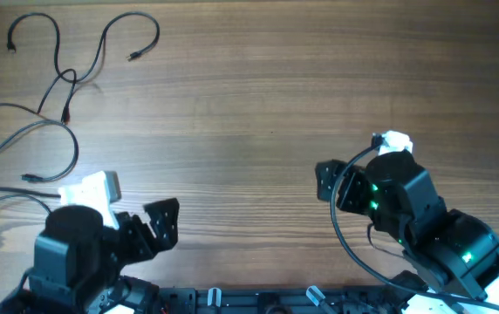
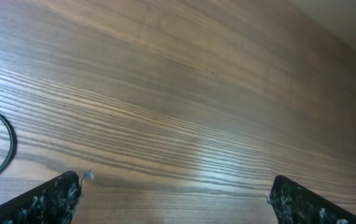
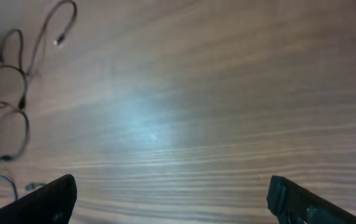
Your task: Untangle cables
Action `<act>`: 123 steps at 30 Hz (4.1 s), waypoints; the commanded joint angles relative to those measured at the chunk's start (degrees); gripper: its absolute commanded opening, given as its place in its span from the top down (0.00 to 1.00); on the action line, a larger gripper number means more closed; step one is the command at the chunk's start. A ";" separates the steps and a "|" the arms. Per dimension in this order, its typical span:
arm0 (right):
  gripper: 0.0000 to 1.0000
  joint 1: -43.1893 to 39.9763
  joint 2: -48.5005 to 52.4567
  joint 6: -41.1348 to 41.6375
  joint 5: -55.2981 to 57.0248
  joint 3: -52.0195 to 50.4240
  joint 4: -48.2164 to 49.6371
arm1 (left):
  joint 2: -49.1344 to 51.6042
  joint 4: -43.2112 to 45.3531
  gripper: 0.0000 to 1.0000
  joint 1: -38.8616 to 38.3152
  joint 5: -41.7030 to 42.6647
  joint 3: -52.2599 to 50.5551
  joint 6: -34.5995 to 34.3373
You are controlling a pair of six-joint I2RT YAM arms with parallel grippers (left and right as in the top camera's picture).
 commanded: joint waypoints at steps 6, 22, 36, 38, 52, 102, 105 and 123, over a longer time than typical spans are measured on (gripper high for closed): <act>0.00 0.28 4.66 0.85 1.27 0.02 1.97 | -0.72 0.20 0.00 -0.39 -0.98 -0.68 -0.59; 0.00 0.28 11.82 -2.23 -6.49 0.02 -2.43 | -0.72 0.20 0.00 -0.39 -0.98 -0.68 -0.59; 0.00 0.26 10.82 -2.23 -1.90 0.00 -2.27 | -0.72 0.20 0.00 -0.39 -0.98 -0.68 -0.59; 0.00 0.13 9.60 -2.64 1.07 -0.13 -1.38 | -0.72 0.20 0.00 -0.39 -0.98 -0.68 -0.59; 0.00 -25.16 -15.69 -26.58 -18.40 -22.91 23.67 | -0.72 0.20 0.00 -0.39 -0.98 -0.68 -0.59; 0.00 -37.97 -49.70 -49.92 -13.84 -58.31 55.12 | -0.72 0.20 0.00 -0.39 -0.98 -0.68 -0.59; 0.00 -37.99 -49.70 -51.84 -13.53 -58.31 55.08 | -0.72 0.20 0.00 -0.39 -0.98 -0.68 -0.59; 0.00 -37.99 -49.68 -48.72 -13.07 -58.29 55.28 | -0.72 0.20 0.00 -0.39 -0.98 -0.68 -0.59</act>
